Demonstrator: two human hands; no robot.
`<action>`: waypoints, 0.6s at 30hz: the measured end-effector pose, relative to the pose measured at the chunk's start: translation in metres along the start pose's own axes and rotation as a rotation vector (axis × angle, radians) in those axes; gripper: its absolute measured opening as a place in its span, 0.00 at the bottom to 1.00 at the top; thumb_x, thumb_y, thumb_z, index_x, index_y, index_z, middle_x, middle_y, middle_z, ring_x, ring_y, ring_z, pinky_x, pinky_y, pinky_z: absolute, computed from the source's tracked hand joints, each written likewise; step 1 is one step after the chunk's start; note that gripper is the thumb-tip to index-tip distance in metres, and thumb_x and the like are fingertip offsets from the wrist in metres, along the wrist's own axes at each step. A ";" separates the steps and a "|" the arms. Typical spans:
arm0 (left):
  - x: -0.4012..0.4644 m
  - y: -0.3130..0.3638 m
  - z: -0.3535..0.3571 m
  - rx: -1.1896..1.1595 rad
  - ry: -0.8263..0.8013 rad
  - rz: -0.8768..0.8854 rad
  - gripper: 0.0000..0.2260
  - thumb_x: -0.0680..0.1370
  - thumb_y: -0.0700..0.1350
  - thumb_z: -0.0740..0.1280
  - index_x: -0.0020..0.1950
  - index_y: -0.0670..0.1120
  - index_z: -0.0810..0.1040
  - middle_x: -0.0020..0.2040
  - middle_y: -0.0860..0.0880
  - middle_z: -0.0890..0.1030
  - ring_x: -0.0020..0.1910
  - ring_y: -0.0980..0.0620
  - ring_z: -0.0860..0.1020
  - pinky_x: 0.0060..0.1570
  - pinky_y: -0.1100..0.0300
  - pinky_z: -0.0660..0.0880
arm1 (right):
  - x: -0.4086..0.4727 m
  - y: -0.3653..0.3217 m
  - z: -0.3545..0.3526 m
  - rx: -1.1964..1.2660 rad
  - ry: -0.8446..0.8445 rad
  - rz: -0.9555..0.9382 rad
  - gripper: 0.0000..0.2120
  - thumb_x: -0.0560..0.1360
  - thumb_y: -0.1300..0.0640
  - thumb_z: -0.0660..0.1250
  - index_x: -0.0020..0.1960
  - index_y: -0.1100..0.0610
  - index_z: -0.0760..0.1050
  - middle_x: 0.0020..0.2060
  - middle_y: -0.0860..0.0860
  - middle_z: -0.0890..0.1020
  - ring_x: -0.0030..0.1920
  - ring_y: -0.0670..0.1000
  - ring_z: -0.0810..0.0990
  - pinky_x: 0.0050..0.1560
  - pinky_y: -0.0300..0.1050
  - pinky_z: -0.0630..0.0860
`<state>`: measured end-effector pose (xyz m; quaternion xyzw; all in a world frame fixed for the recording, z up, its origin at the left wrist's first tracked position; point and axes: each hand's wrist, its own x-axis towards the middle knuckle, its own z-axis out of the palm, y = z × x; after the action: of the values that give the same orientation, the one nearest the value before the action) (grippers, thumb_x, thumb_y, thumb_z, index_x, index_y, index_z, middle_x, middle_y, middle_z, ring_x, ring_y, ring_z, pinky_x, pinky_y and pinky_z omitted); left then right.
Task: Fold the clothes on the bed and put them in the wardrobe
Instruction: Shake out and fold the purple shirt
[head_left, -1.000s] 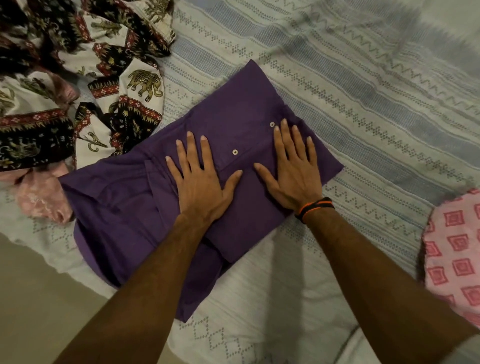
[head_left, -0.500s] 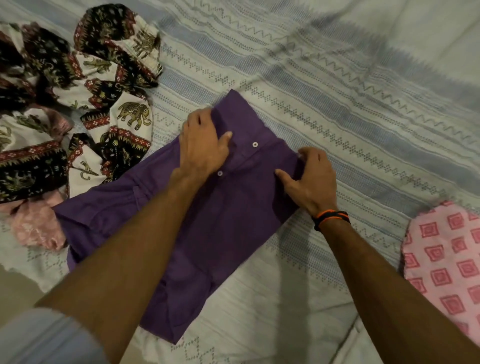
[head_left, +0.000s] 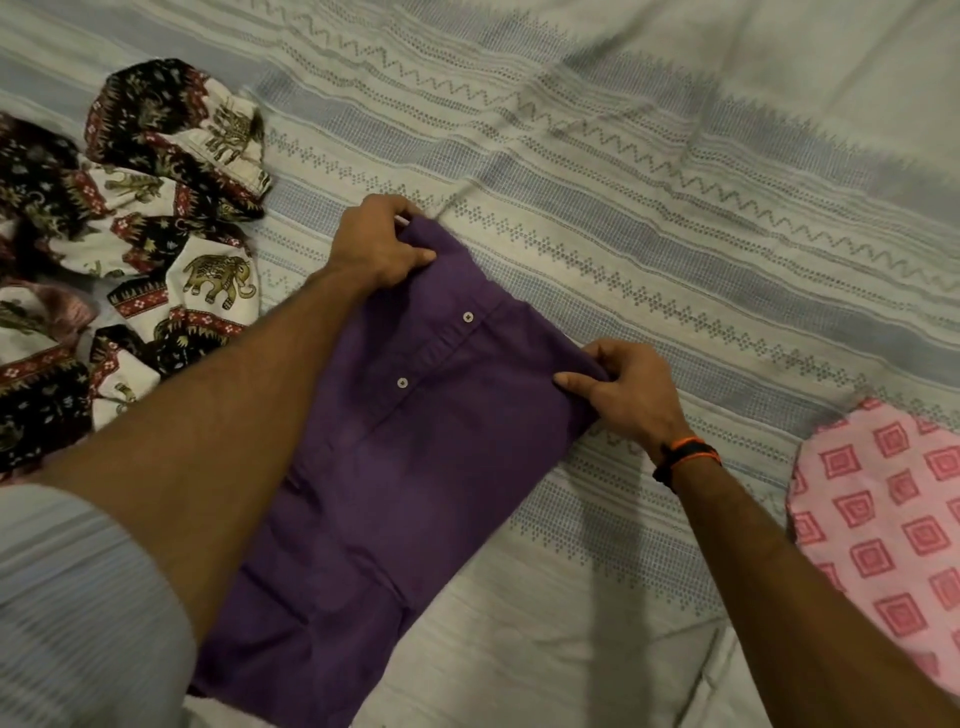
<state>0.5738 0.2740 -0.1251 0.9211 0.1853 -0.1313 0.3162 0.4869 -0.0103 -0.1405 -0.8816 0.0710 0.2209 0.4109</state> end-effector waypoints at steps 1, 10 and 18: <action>0.000 0.001 0.000 -0.023 0.018 -0.005 0.15 0.71 0.47 0.77 0.55 0.49 0.81 0.51 0.49 0.82 0.50 0.53 0.78 0.50 0.65 0.70 | 0.000 0.001 -0.002 0.014 0.014 0.000 0.06 0.69 0.53 0.77 0.39 0.51 0.81 0.36 0.46 0.84 0.38 0.46 0.81 0.40 0.41 0.76; 0.001 0.048 -0.023 -0.393 0.101 0.054 0.10 0.72 0.45 0.75 0.44 0.51 0.73 0.48 0.48 0.81 0.51 0.47 0.81 0.54 0.53 0.78 | 0.009 -0.033 -0.056 0.106 0.377 -0.053 0.05 0.71 0.56 0.76 0.45 0.54 0.82 0.36 0.43 0.81 0.38 0.41 0.80 0.37 0.26 0.72; -0.048 0.038 -0.065 -0.704 0.136 0.054 0.14 0.74 0.33 0.71 0.55 0.47 0.77 0.45 0.49 0.82 0.42 0.58 0.81 0.44 0.65 0.78 | -0.066 -0.066 -0.034 0.218 0.342 -0.262 0.05 0.70 0.56 0.77 0.44 0.54 0.82 0.38 0.43 0.83 0.41 0.43 0.82 0.45 0.40 0.79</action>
<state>0.5544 0.2752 -0.0378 0.7669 0.2153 0.0105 0.6045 0.4598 0.0033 -0.0460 -0.8584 0.0479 0.0040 0.5107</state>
